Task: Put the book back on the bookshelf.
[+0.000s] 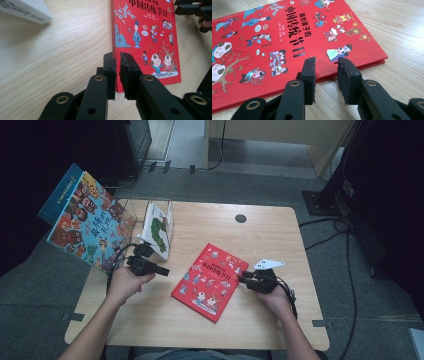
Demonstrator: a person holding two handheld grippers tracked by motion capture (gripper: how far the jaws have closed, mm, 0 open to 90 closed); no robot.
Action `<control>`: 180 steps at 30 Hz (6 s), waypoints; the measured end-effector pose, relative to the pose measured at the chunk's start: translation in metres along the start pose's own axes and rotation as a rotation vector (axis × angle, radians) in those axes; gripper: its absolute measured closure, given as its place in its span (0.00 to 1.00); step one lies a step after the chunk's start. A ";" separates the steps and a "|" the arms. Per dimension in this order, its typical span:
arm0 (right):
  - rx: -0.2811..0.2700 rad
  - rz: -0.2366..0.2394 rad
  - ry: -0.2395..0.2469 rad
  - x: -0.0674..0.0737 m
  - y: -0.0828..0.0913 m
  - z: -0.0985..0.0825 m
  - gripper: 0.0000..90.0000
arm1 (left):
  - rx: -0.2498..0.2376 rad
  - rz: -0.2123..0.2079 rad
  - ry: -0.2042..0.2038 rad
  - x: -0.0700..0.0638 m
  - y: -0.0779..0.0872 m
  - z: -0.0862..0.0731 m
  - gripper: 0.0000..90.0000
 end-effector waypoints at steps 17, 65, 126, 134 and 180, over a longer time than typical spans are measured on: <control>0.034 -0.023 0.000 0.010 0.004 -0.010 0.96 | 0.027 -0.013 -0.008 0.005 -0.029 -0.019 1.00; 0.021 -0.087 -0.067 -0.006 -0.017 0.005 0.99 | -0.024 -0.068 0.048 -0.025 -0.076 -0.042 1.00; 0.444 -0.019 -0.518 -0.017 -0.004 0.014 0.76 | -0.066 -0.077 0.037 -0.019 -0.100 0.008 0.98; 0.496 -0.028 -0.535 -0.020 -0.005 0.018 0.78 | -0.079 -0.068 0.037 -0.021 -0.101 0.008 1.00; 0.579 0.007 -0.178 0.065 0.024 0.146 0.90 | -0.095 -0.150 0.042 -0.033 -0.114 0.005 0.93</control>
Point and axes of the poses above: each handheld gripper's, and its own axes: y roughly backward along the jaws, z roughly out of its top, x roughly to its left, the point moved 6 cm from there along -y, roughly forward along the jaws, and after that the axes turned 12 degrees about -z, right-handed, at the moved point
